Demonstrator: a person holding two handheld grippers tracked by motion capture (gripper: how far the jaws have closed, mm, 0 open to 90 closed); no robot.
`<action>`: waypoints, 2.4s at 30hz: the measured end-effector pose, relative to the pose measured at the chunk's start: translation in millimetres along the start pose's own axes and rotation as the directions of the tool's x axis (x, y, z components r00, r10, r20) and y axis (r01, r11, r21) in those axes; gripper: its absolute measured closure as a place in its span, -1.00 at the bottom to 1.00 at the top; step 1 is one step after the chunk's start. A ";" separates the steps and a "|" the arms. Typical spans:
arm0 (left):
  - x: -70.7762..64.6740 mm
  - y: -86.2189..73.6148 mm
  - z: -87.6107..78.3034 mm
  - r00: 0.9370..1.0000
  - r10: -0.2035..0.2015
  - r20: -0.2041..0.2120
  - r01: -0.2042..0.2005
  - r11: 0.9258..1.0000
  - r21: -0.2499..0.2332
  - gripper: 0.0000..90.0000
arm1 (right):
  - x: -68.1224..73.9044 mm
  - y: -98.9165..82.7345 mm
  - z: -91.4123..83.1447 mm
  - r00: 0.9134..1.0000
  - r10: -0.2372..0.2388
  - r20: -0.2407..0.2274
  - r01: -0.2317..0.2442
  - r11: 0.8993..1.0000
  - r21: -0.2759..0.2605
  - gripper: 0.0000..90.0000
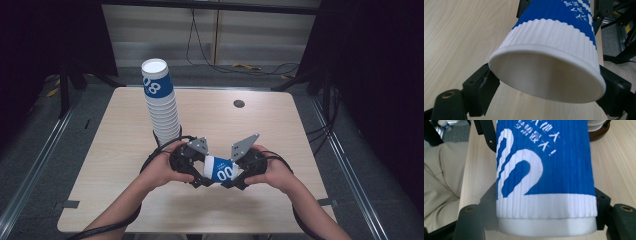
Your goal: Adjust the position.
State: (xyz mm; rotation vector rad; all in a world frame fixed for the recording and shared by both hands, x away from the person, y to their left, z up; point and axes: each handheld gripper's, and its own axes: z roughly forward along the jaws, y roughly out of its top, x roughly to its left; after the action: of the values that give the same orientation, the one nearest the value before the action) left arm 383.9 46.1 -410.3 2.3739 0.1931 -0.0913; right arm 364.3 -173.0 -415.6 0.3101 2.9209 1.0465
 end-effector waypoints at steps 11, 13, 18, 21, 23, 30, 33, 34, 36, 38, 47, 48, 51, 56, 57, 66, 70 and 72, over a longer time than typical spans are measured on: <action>0.2 -3.1 -1.3 1.000 0.006 0.005 -0.006 0.999 -0.035 -0.66 | 0.9 -3.6 -1.0 1.000 0.010 0.002 -0.010 0.999 -0.040 -0.34; 0.2 -3.4 -0.8 1.000 -0.001 0.007 0.001 0.999 -0.040 -0.66 | 1.0 -4.1 -1.0 1.000 0.013 -0.001 -0.013 0.999 -0.047 -0.34; 0.7 -3.6 0.2 1.000 -0.002 0.008 0.002 0.999 -0.041 -0.67 | 0.4 -4.3 -1.9 1.000 0.006 0.001 -0.006 0.999 -0.047 -0.34; 0.8 -3.7 1.6 1.000 -0.002 0.009 0.002 1.000 -0.030 -0.66 | 0.6 -4.7 -1.3 1.000 0.004 0.002 -0.004 1.000 -0.030 -0.34; 0.7 -4.0 1.9 1.000 -0.009 0.016 0.010 0.999 -0.036 -0.66 | 0.2 -5.4 -1.8 1.000 0.002 0.002 -0.002 0.999 -0.032 -0.34; 3.8 -6.1 -1.4 1.000 -0.022 0.014 0.023 0.999 -0.031 -0.64 | -1.3 -9.3 -6.4 1.000 0.008 0.009 -0.008 1.000 -0.028 -0.34; 5.1 -7.7 -2.9 0.999 -0.026 0.019 0.027 0.999 -0.047 -0.64 | -2.6 -11.6 -8.4 1.000 0.019 0.012 -0.019 0.999 -0.041 -0.34; 5.0 -7.7 -3.2 1.000 -0.021 0.020 0.022 0.999 -0.050 -0.64 | -2.6 -12.0 -8.4 1.000 0.019 0.011 -0.018 0.999 -0.042 -0.34; 4.4 -8.0 -3.4 1.000 -0.017 0.022 0.019 0.998 -0.053 -0.64 | -2.6 -12.8 -8.6 1.000 0.022 0.016 -0.022 0.999 -0.044 -0.34; 4.2 -8.4 -4.6 1.000 -0.022 0.016 0.023 0.998 -0.062 -0.64 | -2.7 -13.8 -8.4 1.000 0.026 0.007 -0.026 0.998 -0.059 -0.34; 5.8 -15.9 -7.4 0.998 -0.062 0.019 0.064 0.985 -0.159 -0.65 | -3.7 -19.0 -9.1 0.999 0.051 0.004 -0.050 0.993 -0.102 -0.34; 5.8 -16.6 -7.5 0.998 -0.063 0.019 0.065 0.983 -0.169 -0.65 | -3.8 -19.1 -9.3 0.999 0.054 0.001 -0.054 0.993 -0.107 -0.34; 5.4 -17.9 -6.2 0.997 -0.072 0.021 0.075 0.978 -0.195 -0.65 | -4.1 -19.5 -10.3 0.998 0.059 0.000 -0.059 0.992 -0.114 -0.34; 4.9 -18.4 -3.8 0.997 -0.065 0.029 0.069 0.973 -0.220 -0.65 | -4.3 -20.3 -9.8 0.998 0.061 -0.005 -0.061 0.990 -0.127 -0.34; 4.9 -18.3 -3.4 0.998 -0.063 0.028 0.068 0.973 -0.222 -0.66 | -4.2 -20.3 -9.6 0.998 0.060 -0.005 -0.060 0.990 -0.128 -0.34; 5.0 -17.7 3.6 0.998 -0.056 0.042 0.065 0.965 -0.254 -0.70 | -3.1 -18.0 -11.2 0.999 0.047 -0.003 -0.047 0.990 -0.134 -0.34; 6.2 -17.8 5.0 0.997 -0.064 0.049 0.075 0.959 -0.272 -0.77 | -3.4 -17.6 -12.1 0.999 0.043 -0.009 -0.044 0.988 -0.148 -0.34; 6.4 -17.8 5.6 0.997 -0.063 0.047 0.074 0.956 -0.283 -0.77 | -3.5 -17.4 -12.5 0.999 0.042 -0.002 -0.042 0.988 -0.150 -0.34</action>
State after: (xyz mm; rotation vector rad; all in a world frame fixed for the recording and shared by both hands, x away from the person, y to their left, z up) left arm 387.2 55.7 -427.2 2.0765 0.2532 -0.1316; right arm 363.5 -194.7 -417.0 0.3684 2.8257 1.2623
